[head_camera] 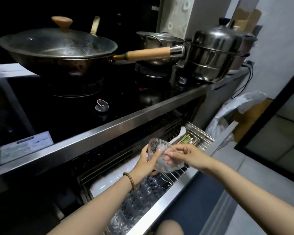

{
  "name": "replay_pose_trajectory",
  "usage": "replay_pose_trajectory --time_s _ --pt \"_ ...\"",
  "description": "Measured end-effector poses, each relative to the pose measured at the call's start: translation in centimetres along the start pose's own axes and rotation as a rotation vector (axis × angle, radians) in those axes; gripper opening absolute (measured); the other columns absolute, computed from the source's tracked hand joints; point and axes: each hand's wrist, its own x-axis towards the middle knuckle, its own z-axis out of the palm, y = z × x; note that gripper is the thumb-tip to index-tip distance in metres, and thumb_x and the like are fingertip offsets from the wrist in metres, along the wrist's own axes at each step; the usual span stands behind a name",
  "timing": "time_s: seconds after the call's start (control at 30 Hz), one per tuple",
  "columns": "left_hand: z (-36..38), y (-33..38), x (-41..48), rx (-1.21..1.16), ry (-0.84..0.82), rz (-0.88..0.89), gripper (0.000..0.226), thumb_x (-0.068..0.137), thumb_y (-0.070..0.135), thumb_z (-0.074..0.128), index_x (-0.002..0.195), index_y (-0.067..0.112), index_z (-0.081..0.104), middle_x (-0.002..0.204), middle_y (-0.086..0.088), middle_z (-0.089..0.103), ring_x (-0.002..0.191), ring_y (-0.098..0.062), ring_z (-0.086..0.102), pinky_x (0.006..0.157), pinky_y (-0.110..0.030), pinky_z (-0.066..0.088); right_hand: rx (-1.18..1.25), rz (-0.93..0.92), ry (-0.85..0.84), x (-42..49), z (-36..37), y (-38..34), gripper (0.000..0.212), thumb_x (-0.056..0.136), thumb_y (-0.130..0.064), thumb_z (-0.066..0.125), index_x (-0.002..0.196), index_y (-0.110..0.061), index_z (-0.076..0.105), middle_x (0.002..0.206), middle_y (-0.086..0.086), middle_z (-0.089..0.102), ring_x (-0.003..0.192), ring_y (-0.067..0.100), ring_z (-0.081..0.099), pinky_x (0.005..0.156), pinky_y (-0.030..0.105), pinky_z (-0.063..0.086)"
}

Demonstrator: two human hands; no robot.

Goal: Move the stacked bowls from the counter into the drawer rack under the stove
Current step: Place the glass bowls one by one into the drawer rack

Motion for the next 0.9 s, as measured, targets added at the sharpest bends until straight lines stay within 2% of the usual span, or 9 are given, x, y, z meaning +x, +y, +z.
replay_pose_trajectory --time_s 0.1,0.23,0.33,0.4,0.47,0.57,0.73,0.83,0.9 --pt "-0.8 -1.8 1.4 0.096 0.0 -0.03 0.108 0.056 0.076 0.054 0.146 0.03 0.014 0.135 -0.005 0.053 0.111 -0.019 0.06 0.093 -0.038 0.052 0.047 0.086 0.065 1.8 -0.3 1.7 0.017 0.089 -0.005 0.058 0.102 0.0 0.068 0.087 0.007 0.074 0.072 0.013 0.069 0.073 0.02 0.058" --pt "-2.5 -4.6 2.4 0.329 -0.014 -0.02 0.087 0.079 0.06 0.054 0.148 0.025 0.014 0.15 -0.002 0.031 0.122 -0.012 0.041 0.092 -0.021 0.039 0.019 0.256 0.13 4.4 -0.6 3.7 0.015 0.09 -0.016 0.059 0.096 -0.007 0.07 0.069 -0.006 0.074 0.066 0.01 0.07 0.066 0.02 0.058" --pt "-4.0 -7.3 3.4 0.59 0.003 0.004 0.083 0.084 0.055 0.054 0.148 0.02 0.015 0.154 -0.005 0.024 0.138 -0.018 0.028 0.112 -0.033 0.029 -0.014 0.397 0.137 6.4 -0.5 5.3 0.015 0.092 -0.019 0.057 0.091 -0.016 0.071 0.067 -0.007 0.073 0.066 0.009 0.068 0.059 0.021 0.057" --pt "-4.6 -8.7 4.0 0.781 0.015 0.01 0.084 0.085 0.059 0.05 0.149 0.018 0.014 0.155 -0.005 0.021 0.142 -0.022 0.02 0.116 -0.037 0.021 -0.016 0.477 0.144 7.6 -0.3 6.4 0.013 0.091 -0.019 0.058 0.084 -0.018 0.069 0.068 -0.005 0.072 0.064 0.011 0.066 0.053 0.021 0.056" --pt "-4.8 -10.0 4.5 0.923 0.006 0.014 0.086 0.084 0.064 0.045 0.149 0.019 0.011 0.158 -0.002 0.013 0.145 -0.021 0.008 0.119 -0.039 0.01 -0.007 0.563 0.164 8.7 -0.1 7.4 0.009 0.089 -0.017 0.061 0.088 -0.011 0.067 0.072 0.001 0.069 0.062 0.013 0.063 0.045 0.02 0.053" --pt "-5.0 -11.5 5.3 1.033 -0.026 0.009 0.09 0.082 0.069 0.042 0.15 0.022 0.005 0.159 0.001 0.0 0.146 -0.02 -0.007 0.118 -0.041 -0.007 -0.052 0.649 0.175 10.2 0.1 8.9 0.023 0.089 -0.016 0.062 0.105 0.002 0.062 0.083 0.008 0.065 0.062 0.015 0.059 0.043 0.019 0.051" --pt "-4.9 -13.4 6.5 1.149 -0.031 0.047 0.099 0.076 0.078 0.035 0.15 0.023 0.0 0.159 0.002 -0.008 0.144 -0.02 -0.018 0.112 -0.044 -0.02 -0.085 0.73 0.129 12.1 0.1 10.7 0.026 0.09 -0.015 0.06 0.104 0.007 0.06 0.09 0.015 0.065 0.068 0.019 0.06 0.057 0.028 0.053" --pt "-5.0 -14.1 6.6 1.162 -0.02 0.07 0.102 0.073 0.082 0.031 0.15 0.024 -0.002 0.159 0.003 -0.01 0.143 -0.018 -0.021 0.11 -0.043 -0.024 -0.106 0.783 0.093 12.7 0.2 11.5 0.017 0.092 -0.014 0.057 0.089 0.003 0.061 0.076 0.01 0.063 0.061 0.017 0.06 0.052 0.029 0.055" --pt "-5.1 -14.4 6.7 1.171 -0.01 0.08 0.104 0.071 0.084 0.028 0.15 0.024 -0.002 0.158 0.005 -0.011 0.142 -0.017 -0.022 0.11 -0.043 -0.024 -0.112 0.81 0.057 12.9 0.4 11.8 0.02 0.093 -0.015 0.056 0.076 -0.004 0.059 0.07 0.009 0.062 0.056 0.016 0.059 0.048 0.027 0.053"
